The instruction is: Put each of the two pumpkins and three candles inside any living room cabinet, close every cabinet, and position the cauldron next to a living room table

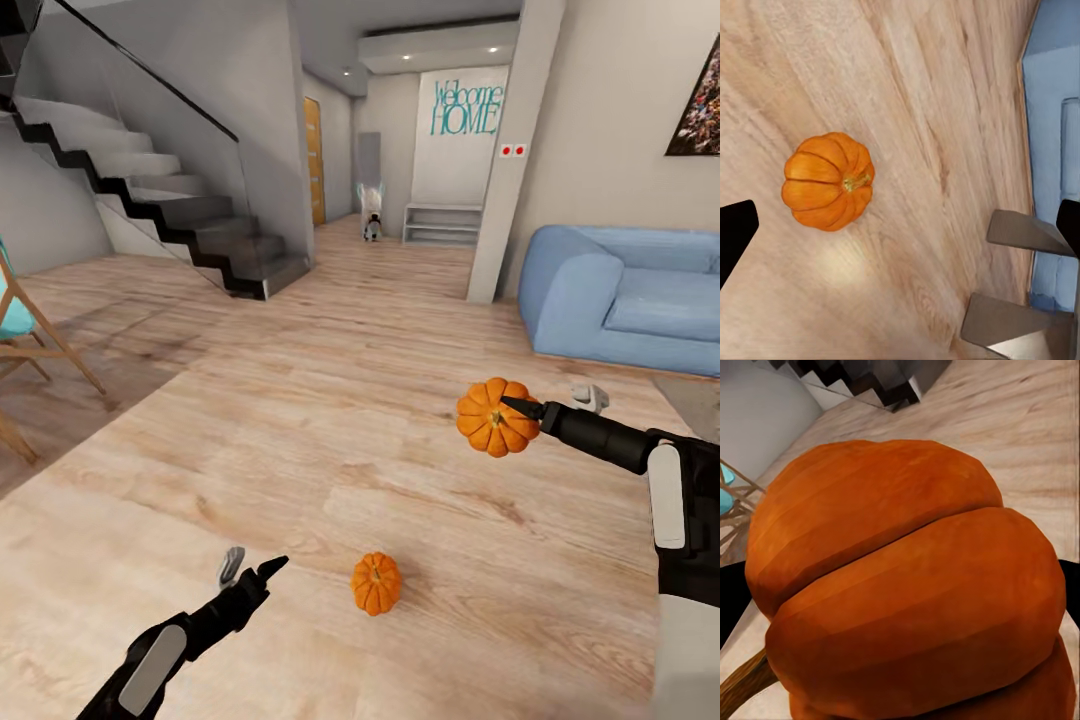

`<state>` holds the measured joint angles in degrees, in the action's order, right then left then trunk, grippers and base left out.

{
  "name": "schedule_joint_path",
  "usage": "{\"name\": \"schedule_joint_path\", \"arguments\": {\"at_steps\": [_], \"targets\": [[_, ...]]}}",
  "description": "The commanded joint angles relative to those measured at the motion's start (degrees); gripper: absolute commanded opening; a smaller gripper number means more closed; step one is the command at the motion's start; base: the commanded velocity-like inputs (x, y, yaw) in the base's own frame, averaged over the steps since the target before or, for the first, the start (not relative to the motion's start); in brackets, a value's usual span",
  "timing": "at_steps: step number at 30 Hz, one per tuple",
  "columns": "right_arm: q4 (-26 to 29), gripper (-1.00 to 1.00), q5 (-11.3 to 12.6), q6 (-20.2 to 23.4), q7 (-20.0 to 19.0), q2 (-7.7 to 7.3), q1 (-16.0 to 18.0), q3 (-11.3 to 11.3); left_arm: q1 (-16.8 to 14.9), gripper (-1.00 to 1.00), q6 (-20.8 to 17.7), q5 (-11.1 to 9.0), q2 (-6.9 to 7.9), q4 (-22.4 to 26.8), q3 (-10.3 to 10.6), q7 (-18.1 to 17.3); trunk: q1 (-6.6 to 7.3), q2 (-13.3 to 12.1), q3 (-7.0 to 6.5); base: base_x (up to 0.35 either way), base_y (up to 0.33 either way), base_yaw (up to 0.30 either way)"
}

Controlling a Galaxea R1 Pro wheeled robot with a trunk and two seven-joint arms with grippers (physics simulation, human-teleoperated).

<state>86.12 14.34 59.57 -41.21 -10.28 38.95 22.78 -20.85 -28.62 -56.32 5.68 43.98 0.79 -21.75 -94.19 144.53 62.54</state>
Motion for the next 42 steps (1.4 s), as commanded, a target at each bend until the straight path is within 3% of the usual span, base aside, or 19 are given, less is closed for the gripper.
{"name": "schedule_joint_path", "arguments": {"at_steps": [1, 18, 25, 26, 29, 34, 42], "targets": [[0.02, -1.0, 0.43, 0.43, -0.29, 0.02, 0.07, 0.07, -0.04, 1.0, -0.3, -0.51, 0.01, -0.07, 0.08, 0.04, -0.02, 0.02, 0.05, 0.327, 0.068, -0.276], [0.15, -1.0, 0.44, 0.43, -0.36, 0.08, 0.08, 0.08, -0.24, 1.0, -0.19, -0.51, 0.06, -0.39, 0.12, -0.03, -0.02, 0.02, 0.05, 0.338, 0.01, -0.272], [-0.23, -1.0, 0.57, 0.43, -0.52, 0.01, 0.07, 0.08, -0.24, 1.0, 0.5, -0.64, 0.3, -0.39, 0.1, -0.05, -0.02, 0.02, 0.05, 0.339, 0.0, -0.046], [0.08, -1.0, -0.35, -0.08, -0.92, 0.34, -0.27, -0.25, -0.58, 1.0, 0.83, -0.3, 0.63, -0.72, 0.43, -0.38, -0.02, 0.02, 0.05, 0.0, 0.0, 0.0], [1.02, -1.0, -0.02, -0.83, -2.19, 1.32, -1.27, -1.25, -1.56, 1.0, 1.79, 0.64, 1.6, -1.69, 0.67, -1.35, -0.02, 0.02, 0.05, 0.0, 0.0, 0.0], [2.3, -1.0, -0.02, -2.12, -4.23, 1.43, -1.98, -2.89, -3.19, 1.0, 3.3, 2.21, 3.21, -3.3, 0.67, -2.95, -0.02, 0.02, 0.05, 0.0, 0.0, 0.0], [2.3, -1.0, -0.02, -2.12, -5.68, 1.43, -1.98, -3.04, -5.78, 1.0, 3.3, 4.72, 3.36, -5.87, 0.67, -5.52, -0.02, 0.02, 0.05, 0.0, 0.0, 0.0]]}}
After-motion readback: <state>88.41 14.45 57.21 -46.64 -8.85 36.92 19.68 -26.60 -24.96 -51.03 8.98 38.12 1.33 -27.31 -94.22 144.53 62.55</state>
